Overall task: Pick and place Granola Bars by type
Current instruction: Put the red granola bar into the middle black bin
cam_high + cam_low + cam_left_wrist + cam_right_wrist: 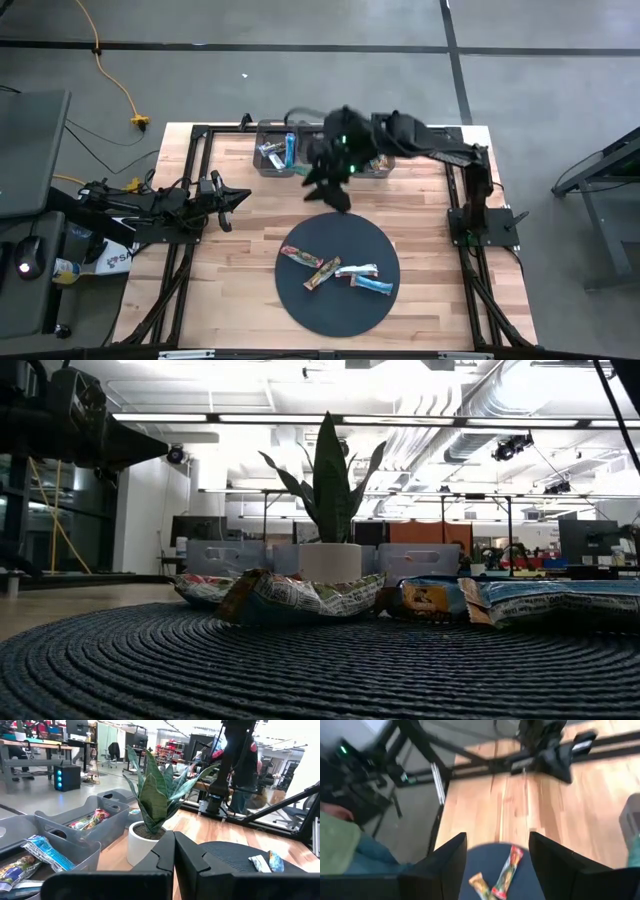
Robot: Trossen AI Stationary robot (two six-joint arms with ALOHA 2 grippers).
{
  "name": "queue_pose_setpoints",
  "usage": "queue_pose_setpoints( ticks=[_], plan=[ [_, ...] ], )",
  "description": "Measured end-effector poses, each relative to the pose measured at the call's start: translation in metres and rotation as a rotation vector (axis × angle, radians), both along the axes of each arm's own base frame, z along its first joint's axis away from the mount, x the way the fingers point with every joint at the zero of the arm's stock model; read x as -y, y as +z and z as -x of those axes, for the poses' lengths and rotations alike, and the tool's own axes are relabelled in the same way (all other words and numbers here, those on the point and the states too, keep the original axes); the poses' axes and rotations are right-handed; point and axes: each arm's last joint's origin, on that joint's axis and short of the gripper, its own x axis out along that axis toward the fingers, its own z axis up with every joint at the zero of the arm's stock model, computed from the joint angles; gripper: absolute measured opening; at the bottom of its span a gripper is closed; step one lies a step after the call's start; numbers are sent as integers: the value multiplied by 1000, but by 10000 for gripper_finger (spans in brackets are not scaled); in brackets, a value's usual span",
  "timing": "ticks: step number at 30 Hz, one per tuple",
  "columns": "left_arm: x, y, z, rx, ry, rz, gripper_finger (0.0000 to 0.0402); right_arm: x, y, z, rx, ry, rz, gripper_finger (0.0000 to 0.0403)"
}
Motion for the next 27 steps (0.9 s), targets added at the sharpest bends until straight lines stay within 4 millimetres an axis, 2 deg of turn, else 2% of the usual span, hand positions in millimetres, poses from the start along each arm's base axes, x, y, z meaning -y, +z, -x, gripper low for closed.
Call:
queue_pose_setpoints(
  ticks=[3, 8, 12, 15, 21, 27],
  plan=[
    [0, 0, 0, 0, 0, 0, 1, -29, -4, 1, -36, -4, 53, 199],
    [0, 0, 0, 0, 0, 0, 1, -73, -21, -2, -100, -56, 109, 199],
    [0, 0, 0, 0, 0, 0, 1, -103, -51, -6, -180, -107, 105, 200],
    [0, 0, 0, 0, 0, 0, 1, -120, -80, -10, -239, -166, 108, 200],
    [0, 0, 0, 0, 0, 0, 1, -139, -152, -15, -315, -261, 97, 200],
    [0, 0, 0, 0, 0, 0, 1, -133, -212, -16, -305, -293, 79, 200]
  ],
)
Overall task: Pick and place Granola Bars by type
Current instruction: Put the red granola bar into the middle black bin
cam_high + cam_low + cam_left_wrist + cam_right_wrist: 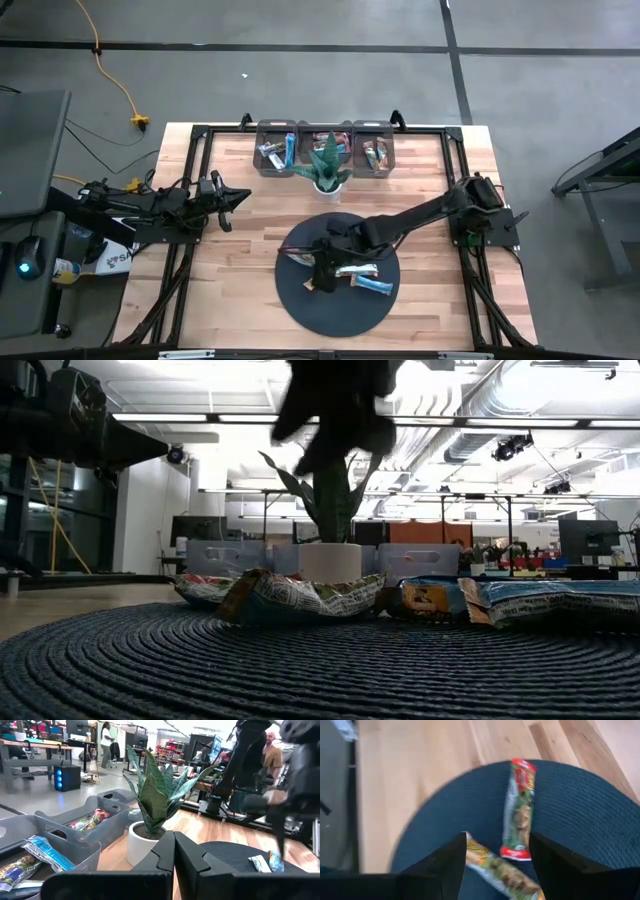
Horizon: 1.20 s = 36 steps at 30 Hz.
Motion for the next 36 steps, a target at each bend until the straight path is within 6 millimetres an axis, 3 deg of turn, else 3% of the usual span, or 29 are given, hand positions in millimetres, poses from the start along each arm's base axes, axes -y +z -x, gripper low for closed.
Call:
queue_pose_setpoints(
  ticks=[7, 14, 29, 36],
  plan=[
    [0, 0, 0, 0, 0, 0, 1, 18, -46, 5, 41, -47, 27, 200],
    [0, 0, 0, 0, 0, 0, 1, 27, -66, 9, 108, -39, 45, 200],
    [0, 0, 0, 0, 1, 0, 1, 26, -75, 7, 197, 12, 111, 200],
    [0, 0, 0, 0, 0, 0, 1, 19, -91, 1, 215, 26, 90, 200]
  ],
)
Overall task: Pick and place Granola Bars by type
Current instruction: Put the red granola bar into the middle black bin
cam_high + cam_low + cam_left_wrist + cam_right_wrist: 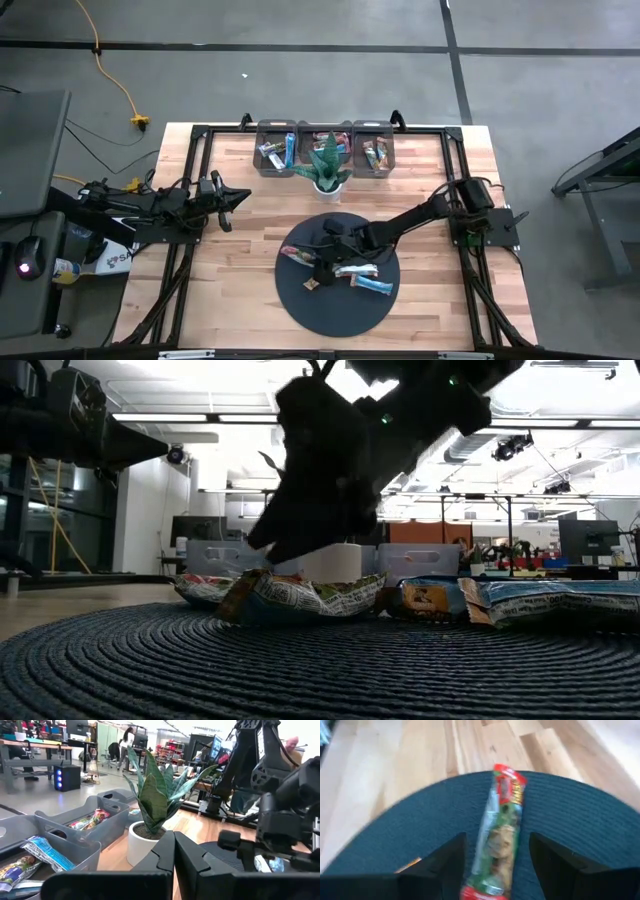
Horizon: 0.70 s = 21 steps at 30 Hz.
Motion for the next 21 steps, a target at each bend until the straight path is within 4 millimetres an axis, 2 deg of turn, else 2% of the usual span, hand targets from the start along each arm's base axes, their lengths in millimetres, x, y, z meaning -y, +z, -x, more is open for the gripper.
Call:
queue_pose_setpoints(
  ticks=[13, 21],
  plan=[
    [0, 0, 0, 0, 0, 0, 1, -13, -24, -2, -18, -15, -12, 200],
    [0, 0, 0, 0, -2, 0, 1, -12, -30, -2, -24, -42, 14, 200]
  ],
)
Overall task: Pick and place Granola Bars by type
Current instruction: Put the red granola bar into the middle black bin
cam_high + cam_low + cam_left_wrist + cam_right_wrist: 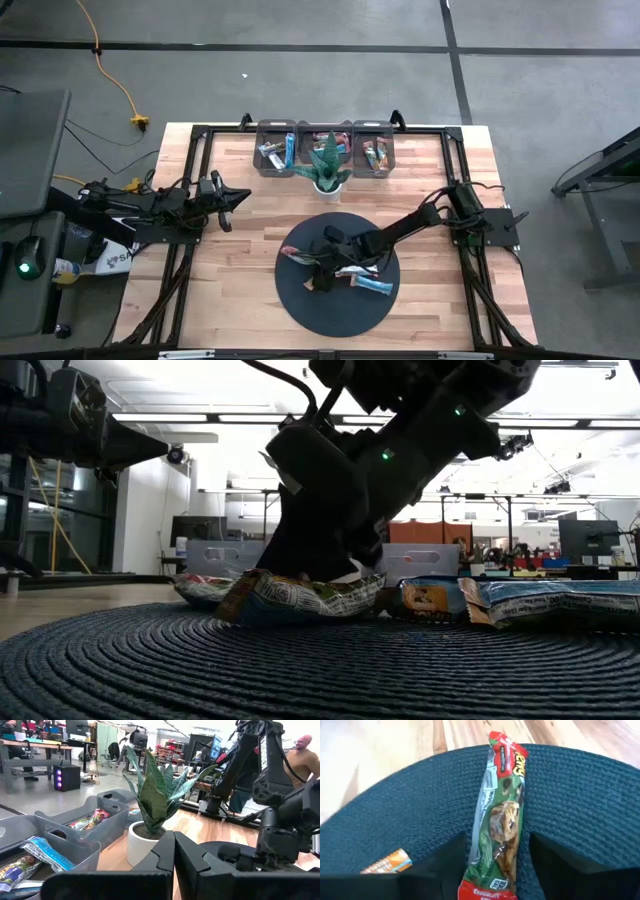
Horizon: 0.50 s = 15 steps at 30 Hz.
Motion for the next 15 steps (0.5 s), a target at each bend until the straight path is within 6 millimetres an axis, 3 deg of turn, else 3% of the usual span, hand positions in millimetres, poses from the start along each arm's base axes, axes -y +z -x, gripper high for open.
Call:
queue_pose_setpoints(
  ticks=[7, 15],
  plan=[
    [0, 0, 0, 0, 0, 0, 1, 1, -5, 2, -29, -16, 34, 187],
    [0, 0, 0, 0, -1, 0, 1, 2, -6, 2, -42, -6, 52, 128]
  ],
)
